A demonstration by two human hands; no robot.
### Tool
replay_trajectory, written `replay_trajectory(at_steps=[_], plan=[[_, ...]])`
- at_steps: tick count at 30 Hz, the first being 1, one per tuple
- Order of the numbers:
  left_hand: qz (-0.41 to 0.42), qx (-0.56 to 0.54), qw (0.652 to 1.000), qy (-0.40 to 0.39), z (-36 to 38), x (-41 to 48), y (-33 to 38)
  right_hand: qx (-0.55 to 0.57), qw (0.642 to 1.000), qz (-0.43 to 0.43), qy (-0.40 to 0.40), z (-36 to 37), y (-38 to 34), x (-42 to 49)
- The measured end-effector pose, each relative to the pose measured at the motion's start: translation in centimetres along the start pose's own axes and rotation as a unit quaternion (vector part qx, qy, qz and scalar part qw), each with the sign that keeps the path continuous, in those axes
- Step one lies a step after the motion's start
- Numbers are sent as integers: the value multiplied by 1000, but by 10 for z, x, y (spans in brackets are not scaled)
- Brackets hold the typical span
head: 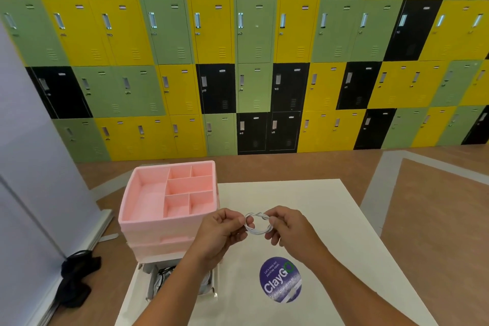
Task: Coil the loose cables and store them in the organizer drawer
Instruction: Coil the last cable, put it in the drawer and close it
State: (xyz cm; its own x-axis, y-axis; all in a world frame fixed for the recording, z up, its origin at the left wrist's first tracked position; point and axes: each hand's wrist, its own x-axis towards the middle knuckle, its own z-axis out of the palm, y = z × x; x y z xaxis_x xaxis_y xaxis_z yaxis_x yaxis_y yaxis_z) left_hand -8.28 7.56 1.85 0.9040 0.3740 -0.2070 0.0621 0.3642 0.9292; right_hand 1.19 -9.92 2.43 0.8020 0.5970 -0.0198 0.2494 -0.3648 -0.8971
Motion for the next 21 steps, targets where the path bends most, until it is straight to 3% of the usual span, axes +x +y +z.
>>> replay_trajectory(at_steps=[5, 8, 13, 17, 21], plan=[[18, 61, 998, 20, -16, -10, 1, 62, 998, 8, -11, 14, -3, 1], [94, 207, 971, 74, -28, -11, 0, 81, 997, 4, -9, 21, -4, 1], [181, 307, 929, 99, -43, -14, -1, 108, 994, -9, -3, 34, -12, 2], [197, 308, 919, 147, -37, -17, -2, 137, 990, -23, -10, 43, -22, 0], [163, 222, 952, 134, -25, -21, -5, 116, 993, -27, 2, 48, -25, -2]])
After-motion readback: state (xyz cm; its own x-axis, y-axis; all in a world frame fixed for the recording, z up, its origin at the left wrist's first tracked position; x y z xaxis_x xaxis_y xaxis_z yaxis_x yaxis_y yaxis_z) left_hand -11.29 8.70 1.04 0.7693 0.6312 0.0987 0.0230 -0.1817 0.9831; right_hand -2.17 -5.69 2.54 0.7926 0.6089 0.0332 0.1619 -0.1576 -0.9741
